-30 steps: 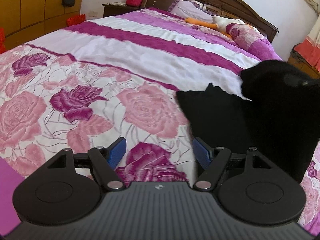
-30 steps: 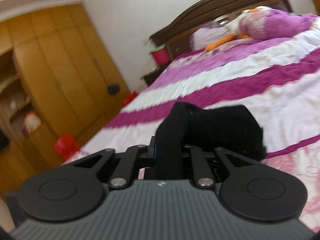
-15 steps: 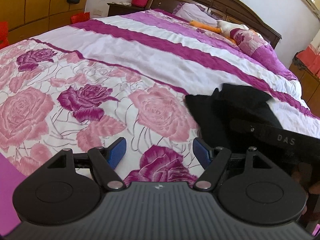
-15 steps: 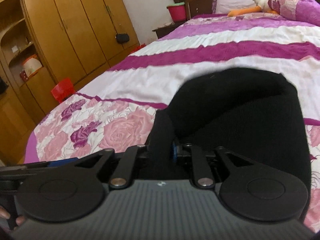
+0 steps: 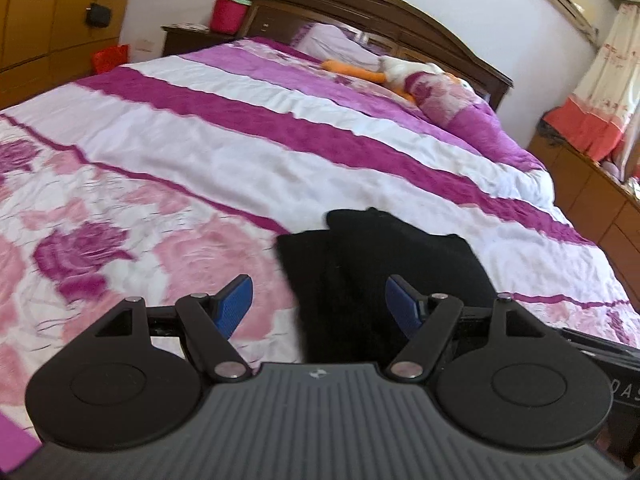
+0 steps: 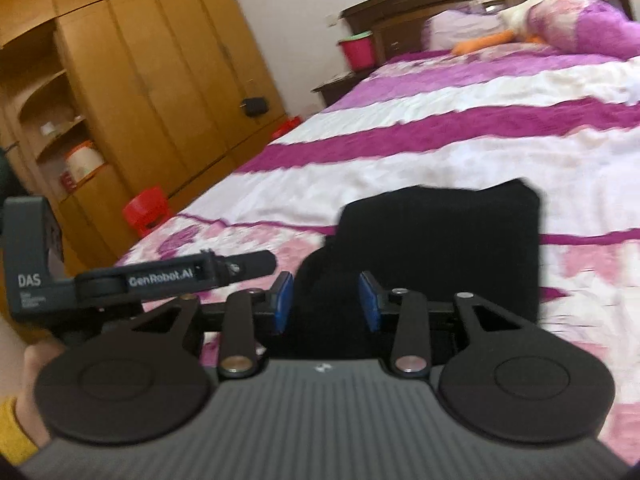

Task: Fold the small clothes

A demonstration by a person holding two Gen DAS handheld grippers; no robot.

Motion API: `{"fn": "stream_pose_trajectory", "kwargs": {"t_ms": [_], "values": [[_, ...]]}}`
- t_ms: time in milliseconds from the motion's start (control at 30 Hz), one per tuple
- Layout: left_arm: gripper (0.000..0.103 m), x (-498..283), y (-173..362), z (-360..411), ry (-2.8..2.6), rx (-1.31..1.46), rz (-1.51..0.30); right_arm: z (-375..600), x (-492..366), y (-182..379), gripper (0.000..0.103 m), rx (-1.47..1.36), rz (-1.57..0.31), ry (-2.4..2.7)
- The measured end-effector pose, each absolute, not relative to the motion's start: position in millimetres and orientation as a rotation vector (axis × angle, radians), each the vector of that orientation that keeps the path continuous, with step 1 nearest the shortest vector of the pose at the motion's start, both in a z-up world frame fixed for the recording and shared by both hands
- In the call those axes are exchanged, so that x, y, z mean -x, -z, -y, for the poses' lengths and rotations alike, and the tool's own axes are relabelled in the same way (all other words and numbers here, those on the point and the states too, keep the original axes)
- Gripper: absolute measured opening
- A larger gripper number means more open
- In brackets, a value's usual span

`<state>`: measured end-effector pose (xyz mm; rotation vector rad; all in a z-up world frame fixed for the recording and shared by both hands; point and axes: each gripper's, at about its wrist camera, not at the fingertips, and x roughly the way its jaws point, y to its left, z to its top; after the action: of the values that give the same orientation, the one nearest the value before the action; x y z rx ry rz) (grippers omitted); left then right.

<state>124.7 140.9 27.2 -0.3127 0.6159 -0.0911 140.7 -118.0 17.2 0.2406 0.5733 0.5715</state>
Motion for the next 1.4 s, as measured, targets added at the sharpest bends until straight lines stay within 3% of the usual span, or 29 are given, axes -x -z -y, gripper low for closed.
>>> {"fn": "stream_pose_trajectory", "kwargs": {"t_ms": [400,433,467,567,633,767,1000,1100,1267,1400], "values": [[0.074,-153.8,6.6,-105.7,0.162,0.295,-0.702,188.4,-157.9,18.7,0.042,-0.319,-0.604,-0.229],[0.062,-152.7,8.5,-103.7,0.175,0.304,-0.690,190.6,-160.8,23.0,0.042,-0.333,-0.614,-0.230],[0.042,-152.0,9.5,-101.5,0.190,0.301,-0.683,192.5,-162.9,27.2,0.042,-0.350,-0.624,-0.237],[0.019,-149.0,6.8,-97.7,0.197,0.277,-0.650,192.9,-166.3,33.1,0.042,-0.384,-0.632,-0.263],[0.013,-140.2,-4.1,-102.2,0.207,0.285,-0.591,191.4,-167.0,33.1,0.042,-0.421,-0.632,-0.291],[0.012,-122.4,-18.0,-112.9,0.169,0.272,-0.544,178.8,-160.3,23.7,0.042,-0.388,-0.593,-0.338],[0.015,-125.4,14.5,-129.7,0.106,0.274,-0.651,151.4,-156.1,29.4,0.044,-0.276,-0.613,-0.381],[0.023,-126.7,12.1,-129.0,0.099,0.257,-0.647,147.8,-154.8,30.8,0.045,-0.238,-0.615,-0.369],[0.050,-128.0,8.6,-129.5,0.059,0.246,-0.657,153.7,-153.8,28.2,0.048,-0.261,-0.638,-0.371],[0.060,-126.1,4.2,-132.7,0.032,0.259,-0.668,156.8,-150.4,26.8,0.053,-0.276,-0.640,-0.367]]}}
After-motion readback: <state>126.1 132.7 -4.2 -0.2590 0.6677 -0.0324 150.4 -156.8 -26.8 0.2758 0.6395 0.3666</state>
